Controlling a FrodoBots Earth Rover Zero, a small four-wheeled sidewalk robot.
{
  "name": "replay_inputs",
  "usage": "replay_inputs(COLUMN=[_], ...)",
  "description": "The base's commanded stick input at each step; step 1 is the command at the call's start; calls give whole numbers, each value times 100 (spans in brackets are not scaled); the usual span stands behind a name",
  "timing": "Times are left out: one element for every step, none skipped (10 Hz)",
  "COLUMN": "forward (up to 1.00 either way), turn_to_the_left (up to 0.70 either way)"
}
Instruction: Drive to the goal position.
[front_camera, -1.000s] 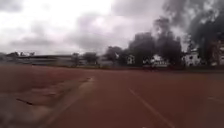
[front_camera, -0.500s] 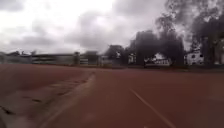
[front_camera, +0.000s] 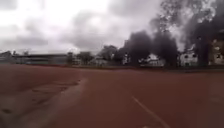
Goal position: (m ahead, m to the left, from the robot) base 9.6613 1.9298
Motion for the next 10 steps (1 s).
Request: replay_inputs(forward=[100, 100, 100, 100, 100, 100, 100, 100, 100, 100], turn_to_the_left=[0, 0, 0, 0, 0, 0, 0, 0, 0, 0])
